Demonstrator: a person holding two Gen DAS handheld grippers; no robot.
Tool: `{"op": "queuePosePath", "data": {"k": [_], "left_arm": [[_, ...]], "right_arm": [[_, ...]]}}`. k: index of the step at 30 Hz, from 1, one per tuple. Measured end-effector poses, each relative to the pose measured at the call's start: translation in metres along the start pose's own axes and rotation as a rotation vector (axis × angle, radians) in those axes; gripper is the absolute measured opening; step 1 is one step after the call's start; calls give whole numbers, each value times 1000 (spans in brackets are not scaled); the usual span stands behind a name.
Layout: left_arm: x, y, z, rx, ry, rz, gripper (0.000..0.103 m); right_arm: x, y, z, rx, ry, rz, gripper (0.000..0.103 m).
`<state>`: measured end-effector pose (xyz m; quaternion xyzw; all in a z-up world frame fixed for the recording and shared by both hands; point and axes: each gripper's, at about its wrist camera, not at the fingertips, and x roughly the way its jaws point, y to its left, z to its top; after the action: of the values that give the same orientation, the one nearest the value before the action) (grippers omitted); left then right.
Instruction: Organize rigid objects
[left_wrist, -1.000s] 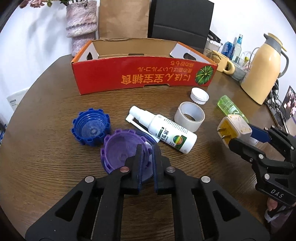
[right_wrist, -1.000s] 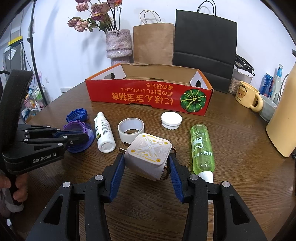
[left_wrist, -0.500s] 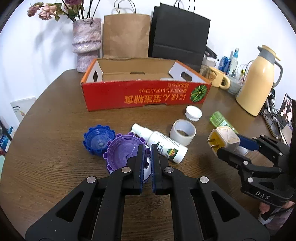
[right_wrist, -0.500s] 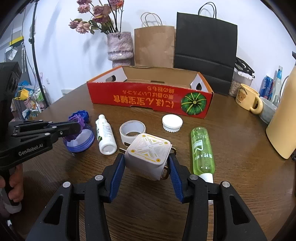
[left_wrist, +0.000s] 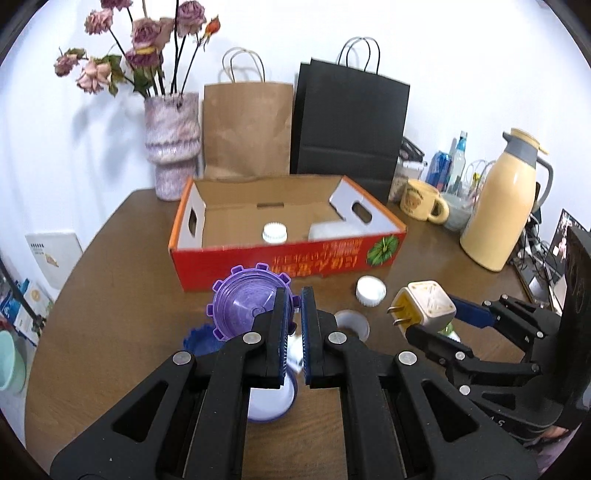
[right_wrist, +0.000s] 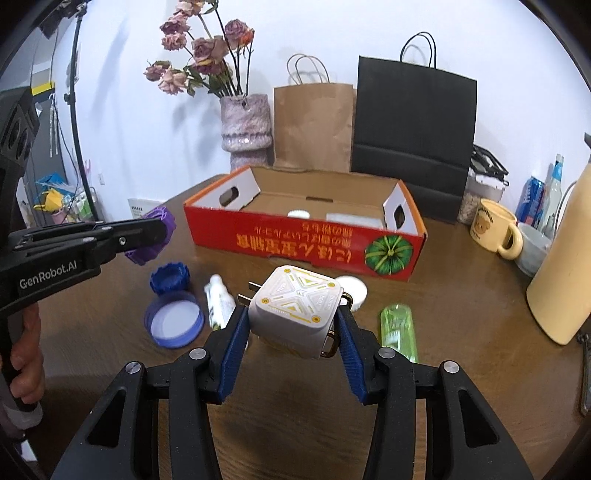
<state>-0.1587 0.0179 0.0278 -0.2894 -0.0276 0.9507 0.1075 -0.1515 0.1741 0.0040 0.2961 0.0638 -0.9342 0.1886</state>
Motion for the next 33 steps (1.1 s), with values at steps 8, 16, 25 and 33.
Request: {"op": "queuePosePath", "data": {"k": [8, 16, 25, 33], "left_arm": [[10, 5, 24, -30, -36, -6, 3], [26, 11, 41, -67, -52, 4, 3], [53, 25, 59, -123, -58, 24, 3], [77, 40, 78, -160, -60, 51, 3]], "right_arm": [[6, -4, 29, 8, -39, -19, 52], [22, -11, 54, 32, -60, -26, 52], [46, -23, 82, 54, -65, -39, 52], [76, -32, 103, 59, -44, -45, 52]]}}
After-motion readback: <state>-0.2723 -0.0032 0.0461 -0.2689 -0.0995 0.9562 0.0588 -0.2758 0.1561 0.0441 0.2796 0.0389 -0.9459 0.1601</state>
